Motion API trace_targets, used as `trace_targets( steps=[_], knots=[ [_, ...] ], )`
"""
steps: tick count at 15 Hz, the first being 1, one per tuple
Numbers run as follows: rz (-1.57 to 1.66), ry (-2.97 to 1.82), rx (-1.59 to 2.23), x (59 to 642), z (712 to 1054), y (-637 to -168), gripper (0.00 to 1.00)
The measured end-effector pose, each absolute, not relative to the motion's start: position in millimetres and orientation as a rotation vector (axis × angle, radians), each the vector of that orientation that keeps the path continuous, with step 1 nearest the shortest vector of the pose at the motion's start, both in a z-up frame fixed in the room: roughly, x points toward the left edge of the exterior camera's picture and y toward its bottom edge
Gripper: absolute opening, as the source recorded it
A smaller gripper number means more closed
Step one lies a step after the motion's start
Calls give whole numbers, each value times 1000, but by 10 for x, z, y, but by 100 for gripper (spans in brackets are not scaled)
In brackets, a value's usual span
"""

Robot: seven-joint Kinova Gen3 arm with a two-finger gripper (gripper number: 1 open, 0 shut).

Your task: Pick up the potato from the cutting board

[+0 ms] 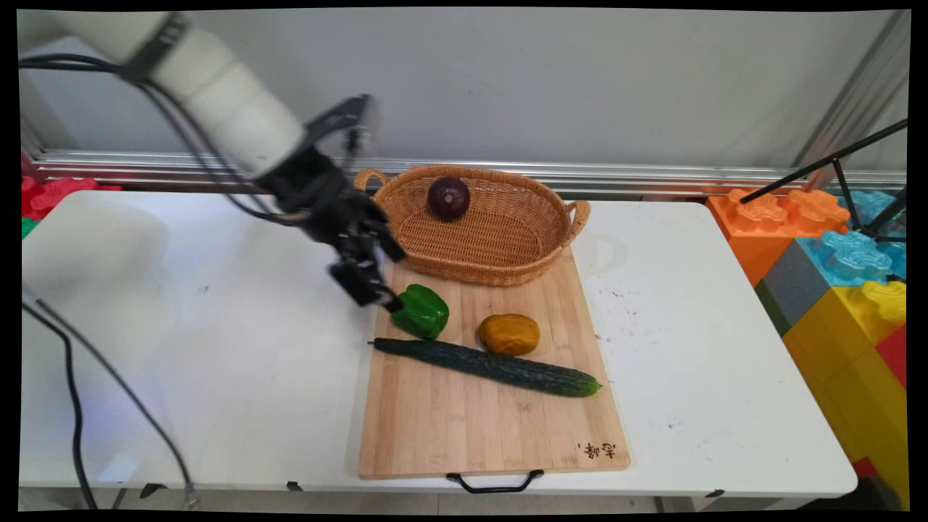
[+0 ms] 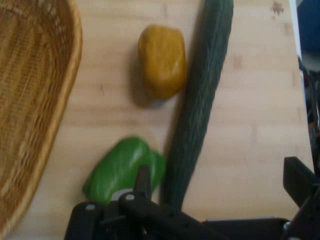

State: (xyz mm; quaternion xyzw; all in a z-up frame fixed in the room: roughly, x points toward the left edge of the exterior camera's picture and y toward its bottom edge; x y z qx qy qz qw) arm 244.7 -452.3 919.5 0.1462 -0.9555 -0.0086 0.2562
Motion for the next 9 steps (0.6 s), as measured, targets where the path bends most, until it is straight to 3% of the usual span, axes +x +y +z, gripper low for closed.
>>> trace_targets(
  steps=[9],
  knots=[
    [13,-2604,440,1469,8691,-4738,100]
  ],
)
